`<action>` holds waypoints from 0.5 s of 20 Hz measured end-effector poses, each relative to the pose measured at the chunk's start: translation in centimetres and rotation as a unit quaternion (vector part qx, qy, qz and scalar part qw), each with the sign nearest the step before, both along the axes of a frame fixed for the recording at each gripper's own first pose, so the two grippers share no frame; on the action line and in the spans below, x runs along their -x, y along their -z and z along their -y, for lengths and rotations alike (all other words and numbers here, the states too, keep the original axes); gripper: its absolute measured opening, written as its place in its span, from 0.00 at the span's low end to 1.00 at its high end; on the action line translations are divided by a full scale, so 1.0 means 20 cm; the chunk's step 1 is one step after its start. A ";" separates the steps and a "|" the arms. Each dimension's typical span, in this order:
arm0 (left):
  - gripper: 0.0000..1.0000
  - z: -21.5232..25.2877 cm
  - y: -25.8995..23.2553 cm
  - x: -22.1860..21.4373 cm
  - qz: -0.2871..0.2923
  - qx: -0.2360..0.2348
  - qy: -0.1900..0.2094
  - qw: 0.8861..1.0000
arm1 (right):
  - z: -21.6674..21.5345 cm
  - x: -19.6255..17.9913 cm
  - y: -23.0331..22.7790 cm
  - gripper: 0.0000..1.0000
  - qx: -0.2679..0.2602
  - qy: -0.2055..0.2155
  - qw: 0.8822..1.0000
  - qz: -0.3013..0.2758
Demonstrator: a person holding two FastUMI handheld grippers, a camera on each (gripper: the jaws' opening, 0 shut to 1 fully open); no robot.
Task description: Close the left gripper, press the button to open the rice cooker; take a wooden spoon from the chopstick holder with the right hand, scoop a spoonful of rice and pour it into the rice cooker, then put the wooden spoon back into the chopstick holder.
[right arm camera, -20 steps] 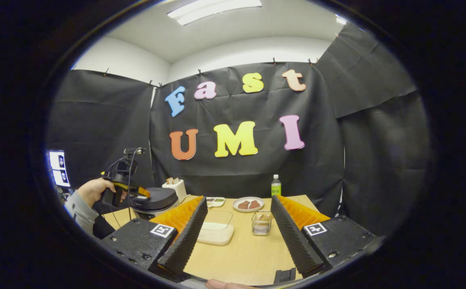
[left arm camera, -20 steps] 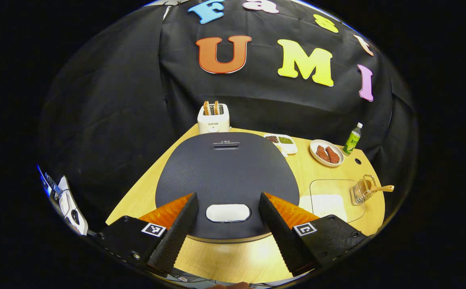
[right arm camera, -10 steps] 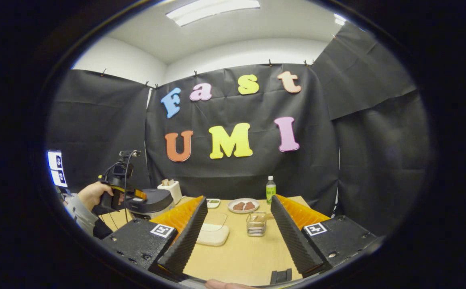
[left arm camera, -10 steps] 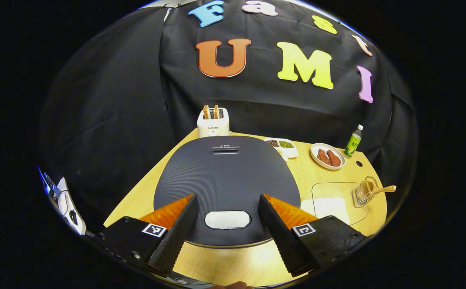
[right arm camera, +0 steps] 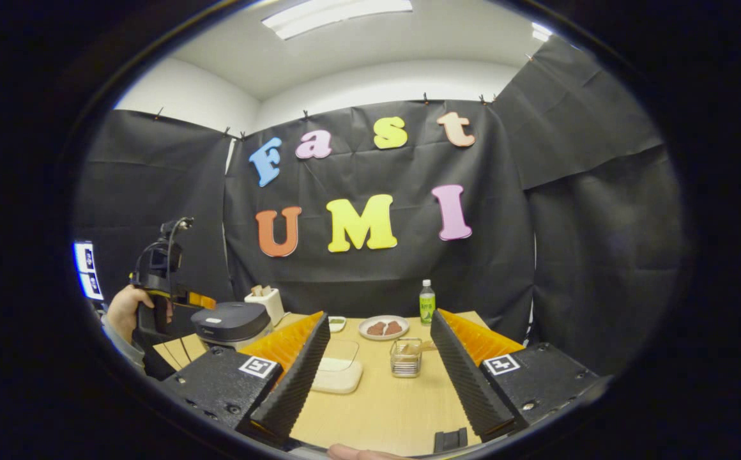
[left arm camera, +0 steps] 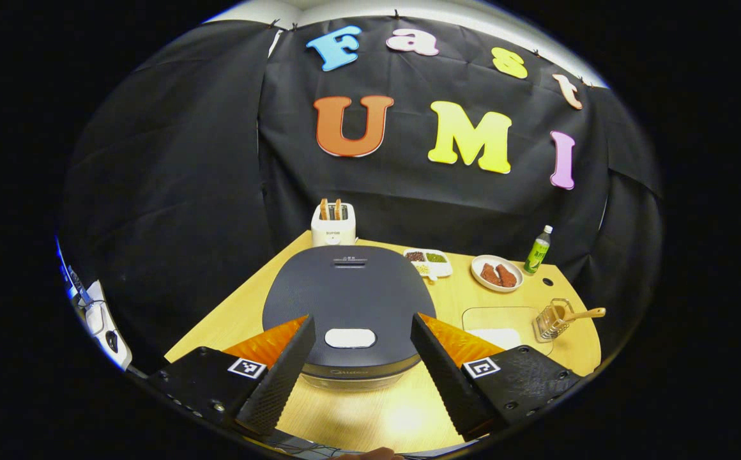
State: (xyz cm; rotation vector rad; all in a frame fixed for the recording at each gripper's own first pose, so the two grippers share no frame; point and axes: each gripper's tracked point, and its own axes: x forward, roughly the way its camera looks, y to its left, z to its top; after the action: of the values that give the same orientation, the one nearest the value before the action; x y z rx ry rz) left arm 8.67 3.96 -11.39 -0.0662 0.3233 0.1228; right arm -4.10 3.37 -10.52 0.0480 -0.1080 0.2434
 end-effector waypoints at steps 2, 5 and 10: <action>0.96 0.03 -0.07 0.07 0.029 -0.015 0.007 0.999 | -0.02 0.01 -0.04 1.00 -0.002 0.000 1.000 0.008; 0.96 0.08 -0.16 0.22 0.069 -0.017 0.015 0.997 | -0.02 0.03 -0.05 1.00 -0.006 0.001 1.000 0.010; 0.96 0.23 -0.33 0.44 0.133 -0.017 0.050 0.990 | -0.03 0.02 -0.07 0.92 -0.008 0.003 1.000 0.004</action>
State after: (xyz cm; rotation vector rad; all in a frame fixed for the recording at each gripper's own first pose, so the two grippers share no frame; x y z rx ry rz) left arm -0.06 -0.57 -4.79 -0.0321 0.0568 0.0188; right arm -4.40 4.03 -9.07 0.0619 -0.1183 0.2372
